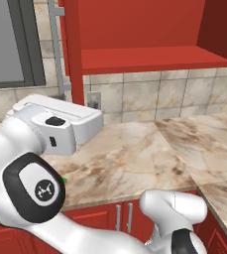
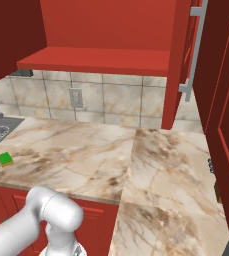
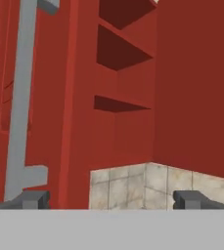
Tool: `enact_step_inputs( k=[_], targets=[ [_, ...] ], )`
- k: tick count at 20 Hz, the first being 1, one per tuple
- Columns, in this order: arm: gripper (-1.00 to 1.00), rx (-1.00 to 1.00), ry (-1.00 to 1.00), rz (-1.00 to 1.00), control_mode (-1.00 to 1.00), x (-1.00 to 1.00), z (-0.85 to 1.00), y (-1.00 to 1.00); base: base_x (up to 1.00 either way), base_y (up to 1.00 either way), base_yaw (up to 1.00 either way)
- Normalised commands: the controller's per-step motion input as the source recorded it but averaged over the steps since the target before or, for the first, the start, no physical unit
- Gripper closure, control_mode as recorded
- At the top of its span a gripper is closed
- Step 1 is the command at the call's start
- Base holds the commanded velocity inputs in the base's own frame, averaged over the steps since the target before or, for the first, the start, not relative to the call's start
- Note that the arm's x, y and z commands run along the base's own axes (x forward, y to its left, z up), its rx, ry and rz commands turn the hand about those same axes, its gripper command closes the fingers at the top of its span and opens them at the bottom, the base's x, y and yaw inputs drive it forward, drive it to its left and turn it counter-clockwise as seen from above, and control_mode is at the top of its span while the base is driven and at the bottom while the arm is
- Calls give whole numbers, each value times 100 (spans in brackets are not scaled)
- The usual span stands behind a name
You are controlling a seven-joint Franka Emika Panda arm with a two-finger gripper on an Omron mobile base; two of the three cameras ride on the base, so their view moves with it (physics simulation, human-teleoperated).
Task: Open the cabinet. Pick the sponge and place it next to the sink. Then close the cabinet.
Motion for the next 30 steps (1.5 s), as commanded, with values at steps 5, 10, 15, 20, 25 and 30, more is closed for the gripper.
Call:
enact_step_inputs(
  k=[5, 10, 15, 20, 25, 30],
  targets=[
    [-100, 0, 0, -9, -100, 26, 0, 21, 0, 0, 0],
    [-100, 0, 1, -5, -100, 38, -11, 16, 0, 0, 0],
    [-100, 0, 4, 0, -100, 21, -16, 25, 0, 0, 0],
    [-100, 0, 0, -4, -100, 14, 0, -3, 0, 0, 0],
    [-100, 0, 0, -7, -100, 0, 0, -37, 0, 0, 0],
    [-100, 0, 0, -4, -100, -6, 0, -84, 0, 0, 0]
  ],
)
